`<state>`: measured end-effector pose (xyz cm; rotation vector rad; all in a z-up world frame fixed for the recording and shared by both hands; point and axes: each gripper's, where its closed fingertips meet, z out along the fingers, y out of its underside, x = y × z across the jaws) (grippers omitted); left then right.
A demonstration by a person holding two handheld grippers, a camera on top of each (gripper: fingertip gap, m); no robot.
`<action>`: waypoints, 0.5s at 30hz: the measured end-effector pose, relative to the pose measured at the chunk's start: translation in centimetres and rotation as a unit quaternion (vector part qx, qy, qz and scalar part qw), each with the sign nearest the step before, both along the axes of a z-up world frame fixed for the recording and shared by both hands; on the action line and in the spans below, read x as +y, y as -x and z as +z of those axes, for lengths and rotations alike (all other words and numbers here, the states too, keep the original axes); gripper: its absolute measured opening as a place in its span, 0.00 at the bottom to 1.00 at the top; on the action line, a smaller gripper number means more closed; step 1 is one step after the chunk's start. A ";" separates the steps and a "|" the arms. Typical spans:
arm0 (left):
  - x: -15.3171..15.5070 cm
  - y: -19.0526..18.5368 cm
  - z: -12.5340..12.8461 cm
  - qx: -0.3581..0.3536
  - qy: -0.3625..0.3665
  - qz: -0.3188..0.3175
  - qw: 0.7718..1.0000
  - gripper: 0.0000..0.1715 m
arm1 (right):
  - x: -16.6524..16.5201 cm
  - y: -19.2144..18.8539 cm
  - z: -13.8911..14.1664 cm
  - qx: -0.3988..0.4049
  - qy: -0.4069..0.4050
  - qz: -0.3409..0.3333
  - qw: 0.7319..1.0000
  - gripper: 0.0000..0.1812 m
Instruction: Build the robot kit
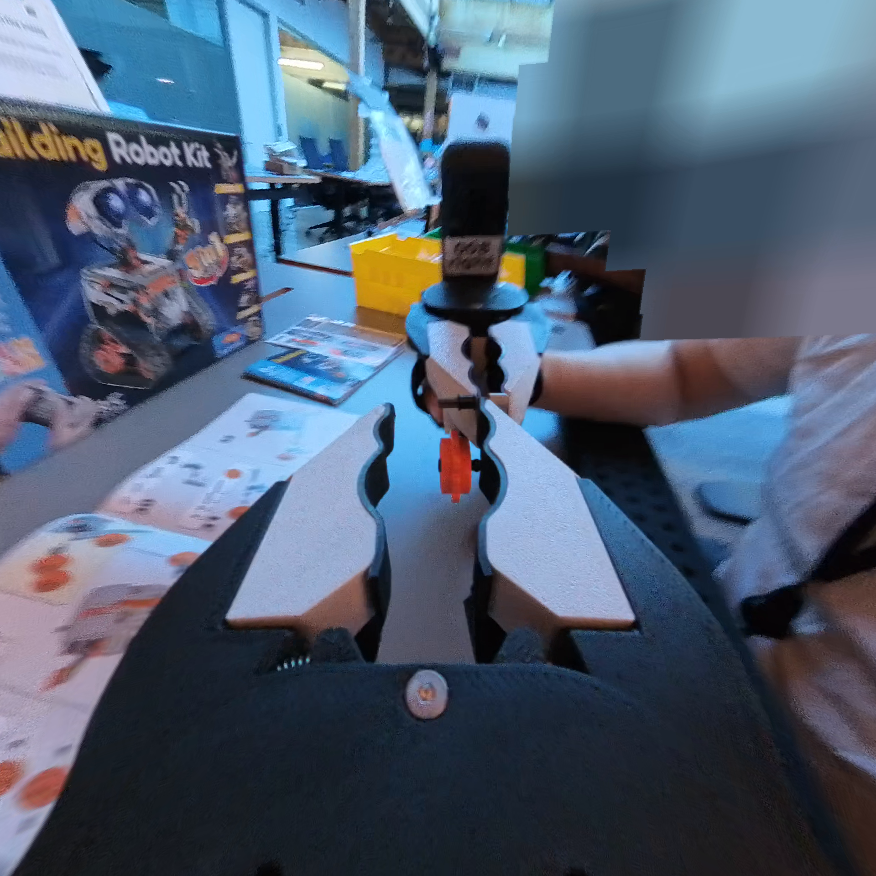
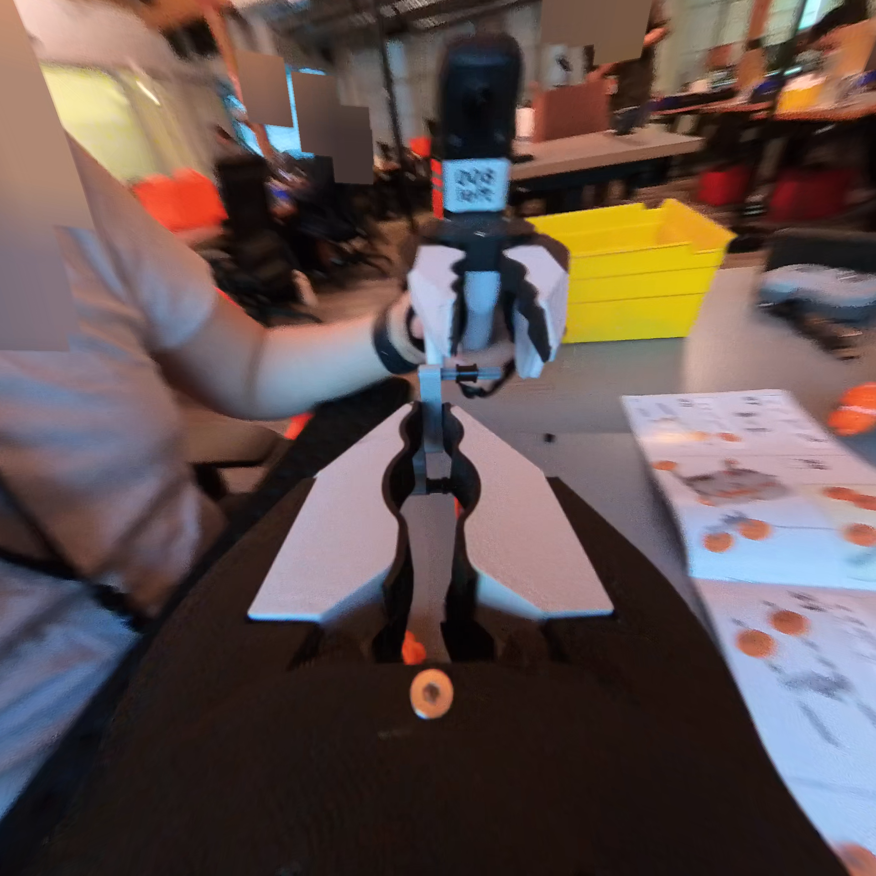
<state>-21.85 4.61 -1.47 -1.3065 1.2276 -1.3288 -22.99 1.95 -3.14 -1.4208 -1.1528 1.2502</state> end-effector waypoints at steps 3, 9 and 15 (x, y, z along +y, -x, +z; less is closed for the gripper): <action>-0.6 1.0 1.4 -0.071 0.104 -0.075 0.989 0.17 | -2.0 -0.4 1.8 0.080 0.099 0.107 0.986 0.03; -2.3 0.6 3.4 -0.157 0.255 -0.220 0.928 0.13 | -3.9 -1.7 5.0 0.182 0.181 0.226 0.940 0.03; -4.3 -0.3 4.7 -0.178 0.262 -0.271 0.909 0.06 | -5.1 -1.7 5.6 0.194 0.187 0.268 0.925 0.03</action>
